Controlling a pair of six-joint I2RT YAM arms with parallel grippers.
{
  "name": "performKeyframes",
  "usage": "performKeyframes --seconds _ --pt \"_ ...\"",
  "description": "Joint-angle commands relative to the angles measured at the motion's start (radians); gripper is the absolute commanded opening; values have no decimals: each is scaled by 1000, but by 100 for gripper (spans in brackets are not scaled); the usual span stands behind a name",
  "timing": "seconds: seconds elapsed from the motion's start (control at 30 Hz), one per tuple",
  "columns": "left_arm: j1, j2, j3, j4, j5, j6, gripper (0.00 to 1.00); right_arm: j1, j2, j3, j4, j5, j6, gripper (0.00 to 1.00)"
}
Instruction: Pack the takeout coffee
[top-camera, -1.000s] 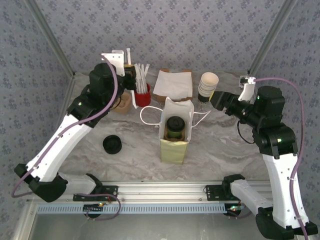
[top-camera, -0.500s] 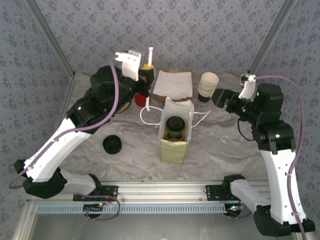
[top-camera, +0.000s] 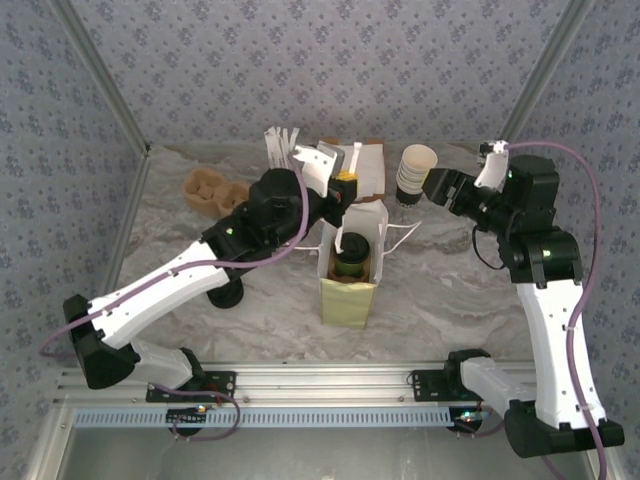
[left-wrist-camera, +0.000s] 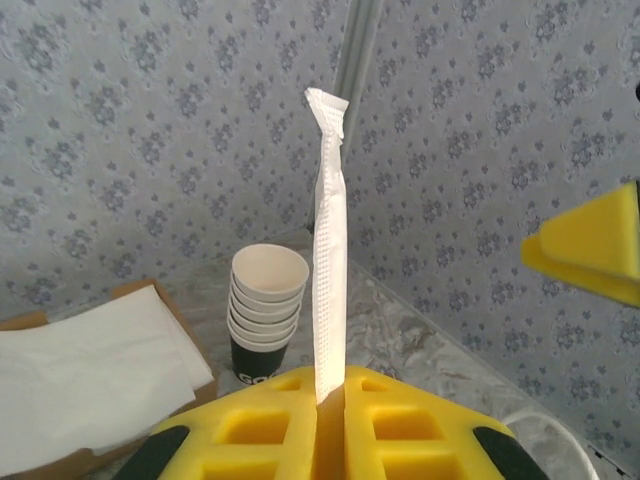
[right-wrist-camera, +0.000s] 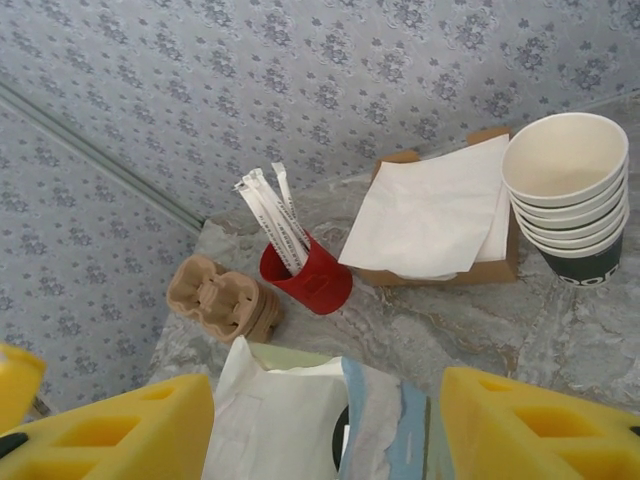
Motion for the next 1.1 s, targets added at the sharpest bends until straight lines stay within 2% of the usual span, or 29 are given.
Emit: performKeyframes --seconds 0.0,0.23,0.53,0.6,0.7,0.77,0.93,1.07 --pt "-9 -21 -65 160 29 -20 13 -12 23 38 28 6 -18 64" --pt "-16 -34 -205 258 30 -22 14 -29 92 57 45 21 -33 64" --pt "-16 -33 -283 303 20 -21 16 -29 186 82 74 21 -36 62" --pt "-16 -40 -290 300 14 -19 21 -23 209 88 87 31 -35 61" --pt "-17 -58 -298 292 6 -13 41 -10 256 110 95 34 -37 60" --pt "-17 -71 -287 264 -9 -5 48 1 289 131 91 36 -40 59" --pt "-16 -114 -187 113 -49 20 51 29 353 170 112 45 -46 58" --pt "-7 -107 -25 -151 -145 2 55 46 405 211 113 45 -53 58"
